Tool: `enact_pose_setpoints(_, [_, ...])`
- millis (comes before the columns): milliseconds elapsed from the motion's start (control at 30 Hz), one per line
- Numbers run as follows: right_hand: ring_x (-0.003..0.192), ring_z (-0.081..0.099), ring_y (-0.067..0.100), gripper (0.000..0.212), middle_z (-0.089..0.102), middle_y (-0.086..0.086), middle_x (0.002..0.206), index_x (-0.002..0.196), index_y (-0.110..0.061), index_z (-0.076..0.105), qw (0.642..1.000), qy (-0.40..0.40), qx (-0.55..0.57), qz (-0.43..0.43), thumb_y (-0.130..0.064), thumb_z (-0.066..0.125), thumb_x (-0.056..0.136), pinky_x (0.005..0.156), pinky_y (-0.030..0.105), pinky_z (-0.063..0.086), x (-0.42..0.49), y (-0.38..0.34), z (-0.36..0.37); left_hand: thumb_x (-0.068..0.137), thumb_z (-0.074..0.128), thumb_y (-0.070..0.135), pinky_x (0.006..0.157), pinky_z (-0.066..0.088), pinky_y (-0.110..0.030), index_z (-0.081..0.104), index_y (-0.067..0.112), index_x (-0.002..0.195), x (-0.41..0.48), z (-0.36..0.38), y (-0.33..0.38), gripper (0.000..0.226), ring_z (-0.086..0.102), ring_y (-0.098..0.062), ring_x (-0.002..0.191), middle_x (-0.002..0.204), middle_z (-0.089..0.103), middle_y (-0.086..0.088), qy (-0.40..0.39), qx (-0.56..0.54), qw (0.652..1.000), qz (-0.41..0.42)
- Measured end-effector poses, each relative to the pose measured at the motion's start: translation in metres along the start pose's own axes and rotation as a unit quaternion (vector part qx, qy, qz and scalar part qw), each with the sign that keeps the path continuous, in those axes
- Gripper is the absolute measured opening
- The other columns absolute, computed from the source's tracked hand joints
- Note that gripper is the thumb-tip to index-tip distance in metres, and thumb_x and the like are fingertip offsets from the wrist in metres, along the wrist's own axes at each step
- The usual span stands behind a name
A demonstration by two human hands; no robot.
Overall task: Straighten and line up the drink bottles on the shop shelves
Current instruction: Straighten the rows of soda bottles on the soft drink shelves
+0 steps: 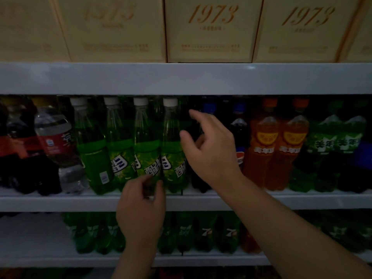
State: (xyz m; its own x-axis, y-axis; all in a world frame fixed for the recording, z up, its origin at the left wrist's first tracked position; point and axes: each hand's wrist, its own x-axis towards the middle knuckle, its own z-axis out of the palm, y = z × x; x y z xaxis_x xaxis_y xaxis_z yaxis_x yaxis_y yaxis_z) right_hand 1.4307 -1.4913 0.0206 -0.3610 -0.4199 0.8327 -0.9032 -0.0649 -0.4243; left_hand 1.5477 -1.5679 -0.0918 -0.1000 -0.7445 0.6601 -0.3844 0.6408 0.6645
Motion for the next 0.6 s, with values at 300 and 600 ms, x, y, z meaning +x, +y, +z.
enact_pose_setpoints(300, [0.076,0.058,0.01,0.039,0.063,-0.002,0.091,0.1,-0.017,0.06,0.983,-0.104,-0.057,0.139,-0.048,0.069,0.079,0.064,0.032,0.056,0.039,-0.012,0.032,0.084,0.064,0.039,0.079,0.045,-0.025,0.064,0.013,0.116,0.094,-0.036,0.025,0.041,0.062,-0.015,0.089,0.104,0.067,-0.002,0.031,-0.078,0.995,0.047])
enact_pose_setpoints(600, [0.04,0.06,0.012,0.025,0.066,-0.005,0.09,0.114,-0.022,0.058,0.946,-0.151,0.114,0.263,-0.024,0.062,0.089,0.035,0.02,0.039,0.043,-0.009,0.025,0.071,0.067,0.065,0.07,0.05,-0.03,0.06,0.017,0.119,0.13,-0.027,0.033,0.069,0.061,-0.02,0.095,0.109,0.065,-0.005,-0.085,0.047,0.992,0.074])
